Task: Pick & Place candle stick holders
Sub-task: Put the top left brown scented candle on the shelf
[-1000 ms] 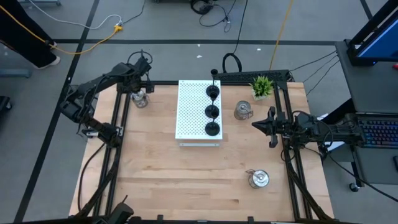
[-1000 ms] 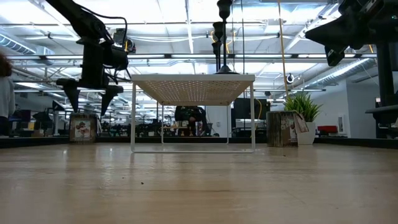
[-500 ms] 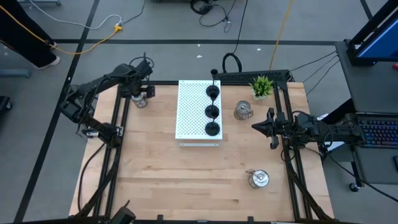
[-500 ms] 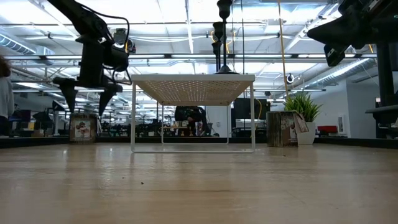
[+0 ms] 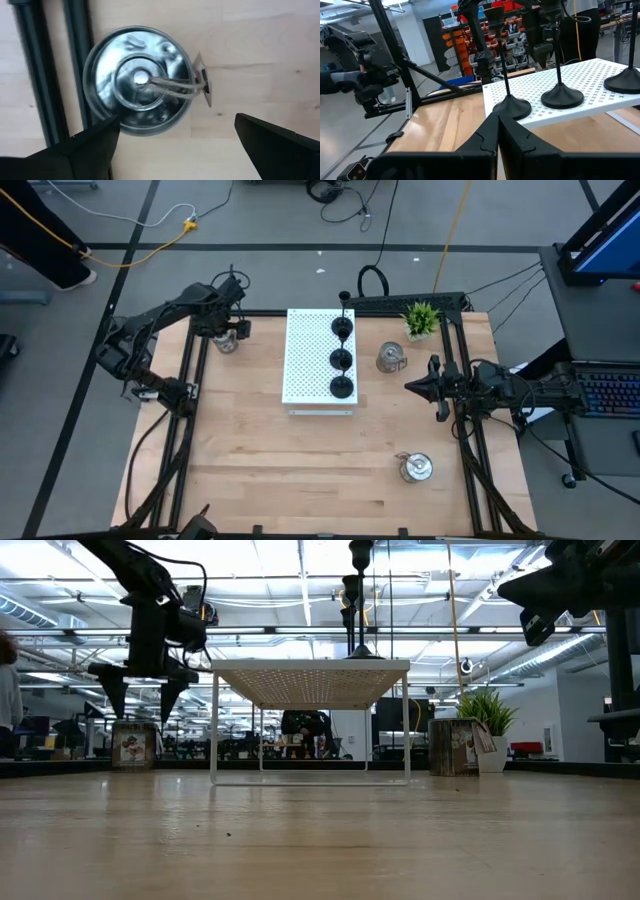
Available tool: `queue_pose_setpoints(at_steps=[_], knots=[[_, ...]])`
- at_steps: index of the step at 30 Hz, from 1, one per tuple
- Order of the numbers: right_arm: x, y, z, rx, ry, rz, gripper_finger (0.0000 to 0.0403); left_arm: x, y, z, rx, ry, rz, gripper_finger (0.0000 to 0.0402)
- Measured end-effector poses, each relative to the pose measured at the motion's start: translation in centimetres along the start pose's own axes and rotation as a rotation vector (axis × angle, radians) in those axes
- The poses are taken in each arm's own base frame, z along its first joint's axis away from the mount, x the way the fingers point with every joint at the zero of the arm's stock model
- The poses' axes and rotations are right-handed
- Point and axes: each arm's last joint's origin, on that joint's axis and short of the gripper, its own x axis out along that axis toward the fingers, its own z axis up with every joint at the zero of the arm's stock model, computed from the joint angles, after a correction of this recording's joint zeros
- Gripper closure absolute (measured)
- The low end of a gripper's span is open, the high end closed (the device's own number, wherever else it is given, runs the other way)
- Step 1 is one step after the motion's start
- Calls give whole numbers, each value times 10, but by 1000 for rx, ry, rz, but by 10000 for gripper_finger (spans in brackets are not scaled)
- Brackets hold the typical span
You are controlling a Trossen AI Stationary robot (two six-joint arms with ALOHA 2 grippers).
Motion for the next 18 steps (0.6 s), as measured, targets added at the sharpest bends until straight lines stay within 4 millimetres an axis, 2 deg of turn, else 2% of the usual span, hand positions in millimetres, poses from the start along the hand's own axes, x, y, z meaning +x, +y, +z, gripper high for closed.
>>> queue_pose_setpoints(at_steps=[8, 18], knots=[[0, 0, 0, 3, 0, 0, 403, -22, 6, -11, -107, -167, 86, 2], [0, 0, 0, 0, -1, 1, 403, -21, 18, -3, -276, -176, 92, 2]])
